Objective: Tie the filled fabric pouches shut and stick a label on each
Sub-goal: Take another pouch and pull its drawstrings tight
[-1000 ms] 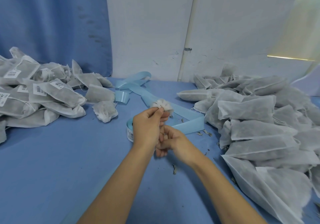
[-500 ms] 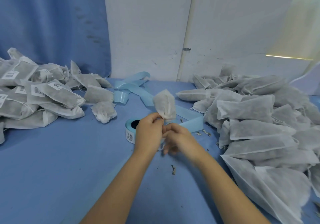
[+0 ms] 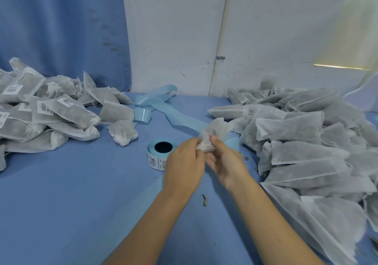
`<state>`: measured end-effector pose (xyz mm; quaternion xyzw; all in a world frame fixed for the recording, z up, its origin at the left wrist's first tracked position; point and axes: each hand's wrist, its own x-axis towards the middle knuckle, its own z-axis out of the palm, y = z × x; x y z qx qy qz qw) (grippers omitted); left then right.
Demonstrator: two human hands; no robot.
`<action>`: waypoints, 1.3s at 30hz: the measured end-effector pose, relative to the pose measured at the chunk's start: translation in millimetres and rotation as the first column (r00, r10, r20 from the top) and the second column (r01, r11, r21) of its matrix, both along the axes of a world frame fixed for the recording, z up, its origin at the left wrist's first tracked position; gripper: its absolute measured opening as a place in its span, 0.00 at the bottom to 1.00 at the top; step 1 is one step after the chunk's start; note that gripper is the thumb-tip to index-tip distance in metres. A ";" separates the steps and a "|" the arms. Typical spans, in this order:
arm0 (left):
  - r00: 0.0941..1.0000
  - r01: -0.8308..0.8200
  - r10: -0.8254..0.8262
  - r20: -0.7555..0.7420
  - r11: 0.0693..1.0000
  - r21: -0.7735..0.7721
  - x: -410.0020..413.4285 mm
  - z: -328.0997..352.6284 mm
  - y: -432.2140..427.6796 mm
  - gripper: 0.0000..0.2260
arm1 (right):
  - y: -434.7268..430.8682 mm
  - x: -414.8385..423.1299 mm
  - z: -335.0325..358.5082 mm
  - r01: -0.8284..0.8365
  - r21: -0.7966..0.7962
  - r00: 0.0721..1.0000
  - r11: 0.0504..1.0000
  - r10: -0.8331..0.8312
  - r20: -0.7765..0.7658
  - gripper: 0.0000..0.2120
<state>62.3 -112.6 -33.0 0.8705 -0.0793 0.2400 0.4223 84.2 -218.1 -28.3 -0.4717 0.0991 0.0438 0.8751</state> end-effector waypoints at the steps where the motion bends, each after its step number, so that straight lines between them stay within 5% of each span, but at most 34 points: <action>1: 1.000 -0.008 0.008 0.009 1.000 -0.007 -0.6 -0.9 -1.1 0.15 | 0.8 -0.2 -0.1 -0.003 0.018 1.000 1.000 0.003 0.000 0.13; 5: 1.000 0.025 -0.025 0.010 1.000 -0.018 -2.5 -3.3 -3.3 0.23 | 1.3 -2.2 0.1 0.020 -0.047 1.000 0.999 -0.020 0.000 0.13; 9: 0.994 0.051 -0.055 0.094 0.997 0.050 -3.6 -9.2 -1.7 0.19 | -0.1 -3.5 4.2 0.003 -0.073 1.000 0.997 -0.001 0.030 0.11; 14: 0.997 0.079 -0.075 0.027 0.974 -0.214 1.8 -7.9 -2.0 0.20 | 1.8 -7.9 9.8 -0.198 0.138 0.980 0.971 0.194 0.037 0.14; 17: 0.997 0.057 -0.073 -0.037 0.939 -0.340 5.4 -4.5 -3.1 0.17 | 1.6 -8.5 7.1 -0.309 -0.152 0.950 0.939 0.310 -0.019 0.19; 19: 0.994 0.057 -0.090 -0.068 0.919 -0.390 4.9 -2.3 -3.4 0.16 | 2.2 -7.8 7.3 -0.288 -0.275 0.957 0.917 0.288 -0.041 0.20; 33: 0.957 0.114 -0.233 -0.174 0.850 -0.514 4.8 0.1 -6.8 0.27 | 4.8 -9.5 7.2 -0.058 -0.448 0.996 0.892 0.084 0.039 0.03; 36: 0.966 0.054 -0.163 -0.198 0.883 -0.466 3.8 -2.4 -9.2 0.23 | 3.2 -8.7 8.7 -0.006 -0.408 0.998 0.913 0.031 0.055 0.05; 39: 0.979 0.005 -0.081 -0.189 0.929 -0.371 2.0 -5.9 -9.9 0.07 | -1.5 -6.8 10.0 0.039 -0.361 0.998 0.932 -0.020 0.055 0.05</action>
